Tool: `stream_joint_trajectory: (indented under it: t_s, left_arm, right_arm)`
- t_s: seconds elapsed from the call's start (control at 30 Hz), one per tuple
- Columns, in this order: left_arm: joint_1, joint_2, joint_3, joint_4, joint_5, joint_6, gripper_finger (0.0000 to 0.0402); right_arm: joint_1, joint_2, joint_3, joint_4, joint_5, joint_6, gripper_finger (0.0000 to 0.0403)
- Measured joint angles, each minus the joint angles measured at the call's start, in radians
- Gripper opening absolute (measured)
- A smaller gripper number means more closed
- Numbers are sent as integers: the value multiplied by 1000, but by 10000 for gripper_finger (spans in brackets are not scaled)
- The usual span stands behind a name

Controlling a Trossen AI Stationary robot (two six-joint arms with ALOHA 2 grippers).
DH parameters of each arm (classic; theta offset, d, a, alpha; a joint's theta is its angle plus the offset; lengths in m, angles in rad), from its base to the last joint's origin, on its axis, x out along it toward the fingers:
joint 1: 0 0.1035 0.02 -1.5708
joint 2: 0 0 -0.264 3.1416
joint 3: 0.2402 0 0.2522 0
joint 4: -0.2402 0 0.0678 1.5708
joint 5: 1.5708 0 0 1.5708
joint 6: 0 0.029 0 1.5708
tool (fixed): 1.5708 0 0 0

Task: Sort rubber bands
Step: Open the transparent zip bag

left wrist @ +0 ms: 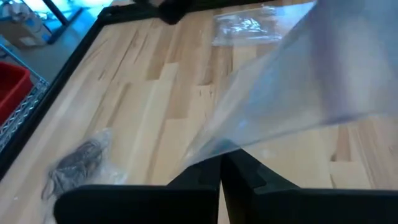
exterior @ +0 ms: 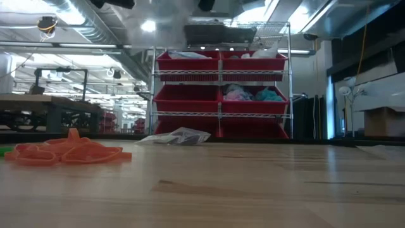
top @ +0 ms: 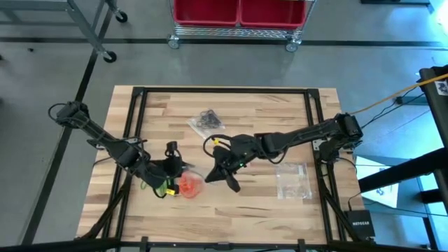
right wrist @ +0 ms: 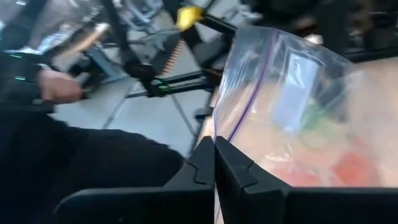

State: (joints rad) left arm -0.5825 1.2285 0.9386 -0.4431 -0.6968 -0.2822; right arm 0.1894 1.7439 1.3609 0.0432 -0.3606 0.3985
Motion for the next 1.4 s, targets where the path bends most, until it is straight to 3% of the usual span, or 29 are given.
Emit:
stream_joint_trajectory:
  t_s: [0.2,0.43,0.63,0.9,1.23,1.4]
  left_arm:
    - [1,-2,0,-73,2,-91,9]
    - [1,-2,0,-257,6,-346,72]
    - [-1,-2,0,-300,6,-369,112]
    - [13,-2,0,-298,-7,-347,117]
    - [50,0,-1,-124,-9,-263,142]
    - [81,24,-1,-54,-10,-205,149]
  right_arm:
    - [0,1,0,-161,178,-66,0]
    - [1,21,-1,-361,493,-146,0]
    - [29,100,-1,-376,698,-228,0]
    - [39,240,-1,-340,620,-153,10]
    - [40,211,-1,-354,517,-133,140]
    - [54,138,0,-405,490,-118,168]
